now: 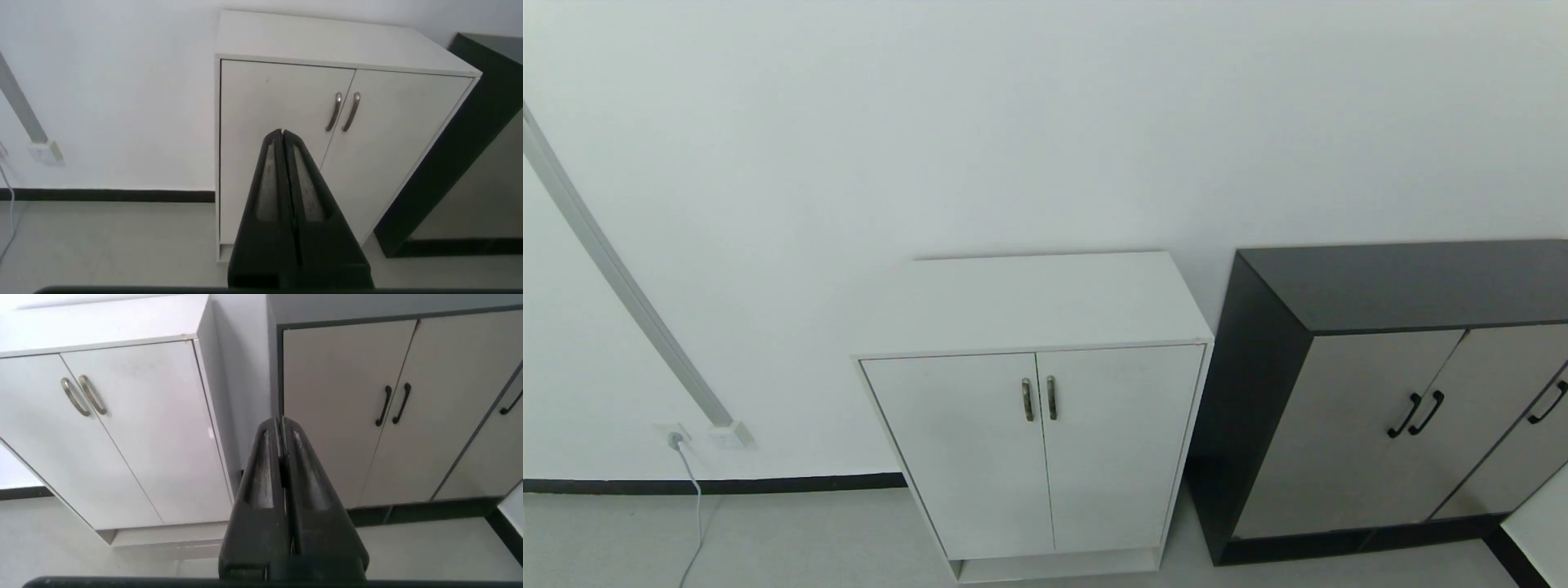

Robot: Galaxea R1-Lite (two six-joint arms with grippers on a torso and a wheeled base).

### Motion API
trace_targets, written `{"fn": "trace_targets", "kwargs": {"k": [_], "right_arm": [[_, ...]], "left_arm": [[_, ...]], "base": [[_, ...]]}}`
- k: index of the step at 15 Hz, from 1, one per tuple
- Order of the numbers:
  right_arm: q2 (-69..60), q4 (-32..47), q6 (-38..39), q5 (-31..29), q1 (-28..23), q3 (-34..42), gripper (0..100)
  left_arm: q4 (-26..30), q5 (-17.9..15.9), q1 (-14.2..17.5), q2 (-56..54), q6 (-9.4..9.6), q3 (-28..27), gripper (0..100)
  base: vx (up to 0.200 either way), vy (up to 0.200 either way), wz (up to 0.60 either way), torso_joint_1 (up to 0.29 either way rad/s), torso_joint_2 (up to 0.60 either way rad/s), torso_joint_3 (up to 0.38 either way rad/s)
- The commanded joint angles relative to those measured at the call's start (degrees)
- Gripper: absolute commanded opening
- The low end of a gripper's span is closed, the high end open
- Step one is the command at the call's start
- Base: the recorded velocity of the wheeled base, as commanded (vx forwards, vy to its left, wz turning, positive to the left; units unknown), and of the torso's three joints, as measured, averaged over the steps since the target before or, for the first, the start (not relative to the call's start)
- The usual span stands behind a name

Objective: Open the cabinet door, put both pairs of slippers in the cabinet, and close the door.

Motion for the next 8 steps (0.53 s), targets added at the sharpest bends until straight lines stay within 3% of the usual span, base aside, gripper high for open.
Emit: {"fn": "trace_targets", "kwargs": {"k": [1, 8], "right_arm": [[0.1, 0.0, -0.4, 0.1, 0.0, 0.0, 0], [0.1, 0.2, -0.7, 0.2, 0.0, 0.0, 0]], "left_arm": [[0.0, 0.0, 0.0, 0.1, -0.01, 0.0, 0], [0.0, 0.0, 0.1, 0.1, -0.01, 0.0, 0]], "base": [[0.000, 0.000, 0.00, 0.000, 0.00, 0.000], [0.000, 0.000, 0.00, 0.000, 0.00, 0.000]]}}
